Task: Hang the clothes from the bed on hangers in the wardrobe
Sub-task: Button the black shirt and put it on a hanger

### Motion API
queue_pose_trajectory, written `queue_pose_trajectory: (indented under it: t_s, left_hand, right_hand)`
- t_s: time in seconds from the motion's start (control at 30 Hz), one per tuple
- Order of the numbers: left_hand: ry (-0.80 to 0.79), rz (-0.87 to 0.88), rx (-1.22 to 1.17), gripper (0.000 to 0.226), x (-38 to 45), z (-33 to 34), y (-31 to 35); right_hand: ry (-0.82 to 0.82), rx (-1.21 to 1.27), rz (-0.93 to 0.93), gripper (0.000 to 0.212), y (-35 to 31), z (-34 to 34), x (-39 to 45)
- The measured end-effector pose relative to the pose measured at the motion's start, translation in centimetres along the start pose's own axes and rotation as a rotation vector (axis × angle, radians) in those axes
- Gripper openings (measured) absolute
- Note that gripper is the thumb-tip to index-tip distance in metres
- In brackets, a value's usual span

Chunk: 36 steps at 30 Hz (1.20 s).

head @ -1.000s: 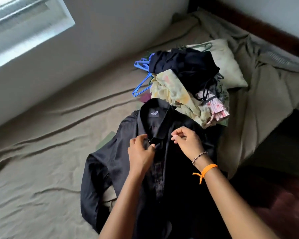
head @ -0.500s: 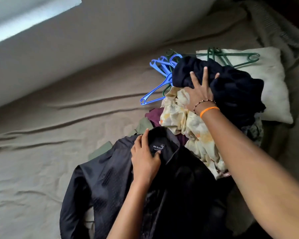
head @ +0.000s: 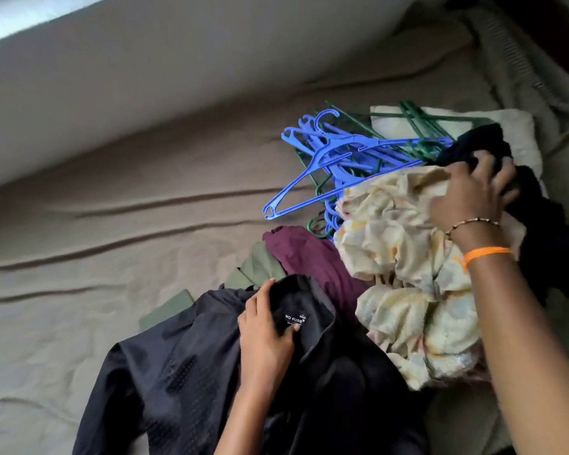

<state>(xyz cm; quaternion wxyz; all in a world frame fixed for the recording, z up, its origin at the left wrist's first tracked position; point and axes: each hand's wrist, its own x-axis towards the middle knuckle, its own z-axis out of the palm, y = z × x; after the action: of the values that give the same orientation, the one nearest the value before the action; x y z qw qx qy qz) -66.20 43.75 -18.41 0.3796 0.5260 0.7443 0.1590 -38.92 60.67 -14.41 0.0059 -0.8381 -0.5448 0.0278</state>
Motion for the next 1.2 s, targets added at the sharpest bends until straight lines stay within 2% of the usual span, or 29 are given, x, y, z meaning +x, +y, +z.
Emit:
queue_pose_trajectory:
  t_s: [0.03, 0.07, 0.1, 0.13, 0.2, 0.23, 0.3, 0.37, 0.47, 0.5, 0.67, 0.73, 0.83, 0.9, 0.97, 1.07, 1.13, 1.2]
  left_hand:
    - [-0.001, 0.002, 0.014, 0.079, 0.0, 0.0, 0.1]
    - [-0.012, 0.006, 0.017, 0.077, 0.0, -0.1, 0.1]
    - [-0.028, 0.007, 0.01, 0.075, 0.0, -0.3, 0.1]
    - [-0.041, 0.008, 0.0, 0.073, -0.1, -0.7, -0.1]
    - [-0.045, -0.005, -0.032, 0.067, -0.1, -1.3, -0.7]
    - [-0.044, -0.021, -0.053, 0.063, -0.1, -1.7, -1.1]
    - [-0.052, -0.044, -0.079, 0.054, -0.3, -2.2, -1.7]
    - [-0.077, -0.047, -0.088, 0.049, -0.6, -2.6, -2.0]
    - [-0.113, -0.013, -0.104, 0.056, -1.2, -2.1, -2.6]
    - [-0.112, -0.003, -0.111, 0.057, -1.3, -1.8, -2.6]
    - [-0.065, 0.06, -0.189, 0.057, -1.7, -0.9, -3.8]
    - [-0.054, 0.077, -0.235, 0.055, -1.6, -0.8, -4.4]
    - [-0.065, 0.079, -0.275, 0.057, -1.6, -0.7, -5.1]
    - [-0.083, 0.077, -0.28, 0.058, -1.7, -0.5, -5.2]
    - [-0.099, 0.088, -0.291, 0.06, -1.8, -0.5, -5.3]
    - [-0.121, 0.072, -0.351, 0.052, -1.6, -0.9, -5.5]
    - [-0.14, -0.017, -0.441, 0.042, -1.6, -2.1, -5.1]
    - [-0.084, -0.133, -0.558, 0.034, -1.3, -3.5, -4.0]
  right_hand:
    - [0.158, 0.089, -0.131, 0.034, -2.8, 0.2, -1.1]
    - [0.204, 0.177, -0.278, 0.032, -5.9, 0.9, -2.0]
    - [0.116, 0.254, -0.412, 0.034, -9.0, 1.9, -2.5]
    - [-0.07, 0.276, -0.506, 0.036, -11.7, 3.6, -2.9]
    - [-0.434, 0.172, -0.552, 0.047, -15.1, 7.4, -3.1]
    - [-0.537, 0.082, -0.532, 0.055, -15.6, 9.2, -2.9]
    - [-0.598, -0.1, -0.534, 0.066, -15.5, 11.7, -2.3]
    - [-0.532, -0.143, -0.583, 0.068, -15.4, 12.0, -1.7]
    - [-0.284, -0.155, -0.697, 0.06, -16.9, 11.7, -0.5]
    - [-0.246, -0.179, -0.73, 0.057, -17.6, 11.7, -0.1]
    - [-0.331, -0.533, -0.907, 0.033, -20.8, 13.7, 2.7]
    - [-0.299, -0.625, -0.968, 0.041, -22.0, 14.9, 3.1]
    - [-0.161, -0.682, -1.07, 0.046, -23.6, 15.2, 2.6]
    - [-0.19, -0.726, -1.108, 0.038, -24.3, 15.3, 2.3]
    - [-0.23, -0.777, -1.094, 0.04, -24.9, 15.6, 1.7]
    - [-0.159, -0.654, -1.139, 0.036, -25.0, 14.4, 0.6]
    - [0.007, -0.431, -1.29, 0.034, -24.0, 11.9, -0.4]
    - [0.15, -0.126, -1.356, 0.033, -22.2, 8.8, -1.6]
